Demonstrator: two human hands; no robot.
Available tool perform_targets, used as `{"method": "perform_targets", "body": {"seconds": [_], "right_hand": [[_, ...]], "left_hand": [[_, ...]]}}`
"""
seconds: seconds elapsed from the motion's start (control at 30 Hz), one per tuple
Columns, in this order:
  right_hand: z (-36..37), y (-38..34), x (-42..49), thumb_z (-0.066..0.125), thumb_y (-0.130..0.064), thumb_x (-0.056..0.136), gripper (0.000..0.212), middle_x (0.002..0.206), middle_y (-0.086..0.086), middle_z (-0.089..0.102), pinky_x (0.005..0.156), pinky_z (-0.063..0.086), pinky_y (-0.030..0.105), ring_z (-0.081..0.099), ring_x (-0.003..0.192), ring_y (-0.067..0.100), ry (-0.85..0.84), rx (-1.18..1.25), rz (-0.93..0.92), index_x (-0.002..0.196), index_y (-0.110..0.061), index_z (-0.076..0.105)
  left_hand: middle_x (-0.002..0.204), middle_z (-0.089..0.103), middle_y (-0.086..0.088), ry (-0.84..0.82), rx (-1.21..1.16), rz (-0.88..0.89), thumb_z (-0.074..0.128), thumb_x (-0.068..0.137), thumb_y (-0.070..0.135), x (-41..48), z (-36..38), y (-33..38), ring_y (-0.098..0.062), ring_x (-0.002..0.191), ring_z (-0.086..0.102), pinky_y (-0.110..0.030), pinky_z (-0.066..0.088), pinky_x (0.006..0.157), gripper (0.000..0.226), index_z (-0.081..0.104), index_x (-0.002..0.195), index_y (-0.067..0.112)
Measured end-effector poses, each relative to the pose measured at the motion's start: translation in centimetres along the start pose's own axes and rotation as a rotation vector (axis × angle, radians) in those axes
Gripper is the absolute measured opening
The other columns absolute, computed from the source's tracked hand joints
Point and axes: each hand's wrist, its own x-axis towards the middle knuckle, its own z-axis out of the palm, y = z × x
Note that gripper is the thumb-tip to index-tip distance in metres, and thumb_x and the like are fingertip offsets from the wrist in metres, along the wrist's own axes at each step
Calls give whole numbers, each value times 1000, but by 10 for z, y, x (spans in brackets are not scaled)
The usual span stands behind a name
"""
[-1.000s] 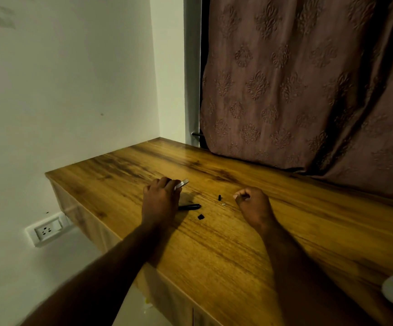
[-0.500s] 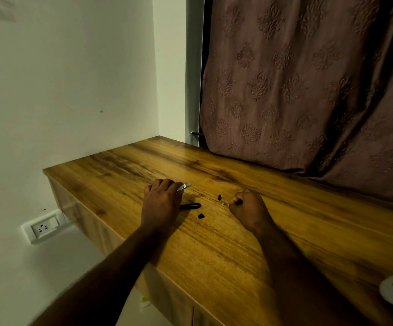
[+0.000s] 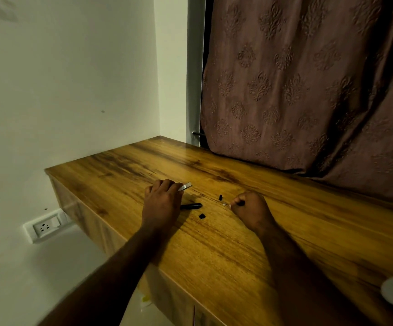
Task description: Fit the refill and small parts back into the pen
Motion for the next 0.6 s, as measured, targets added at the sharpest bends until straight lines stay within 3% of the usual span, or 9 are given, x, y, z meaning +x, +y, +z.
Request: {"method": "perform_targets", "body": {"seconds": [0.23,0.37,0.47,0.6], "right_hand": [[-1,5,3,66,-32,85,22,83,-3,75,82,55,39,68,82,13,49,160,56,70,-17,72],[-5,0,-1,62,-31,88,24,83,7,74,79,56,40,68,81,23,194,214,97,78,-11,72],[-4,-17,-3,63,-26,87,18,85,4,71,75,54,35,65,80,18,298,212,-10,82,-11,72],[9,-55,-18,67,-22,84,14,82,2,70,66,50,28,62,74,12,-6,153,-157,77,-11,71]], "left_hand": [[102,66,-5,33,-44,-5,45,91,30,-6,-4,0,-26,94,55,-40,40,78,29,64,109,18],[103,66,-5,36,-61,-21,50,91,26,-8,-7,1,-26,95,55,-39,38,78,24,64,109,17],[104,66,-5,8,-50,-9,54,92,23,-9,-6,2,-27,96,55,-40,39,79,21,65,109,17],[108,65,-6,-45,-34,-4,54,91,20,-7,-7,3,-28,99,54,-40,38,80,22,65,110,17]]}}
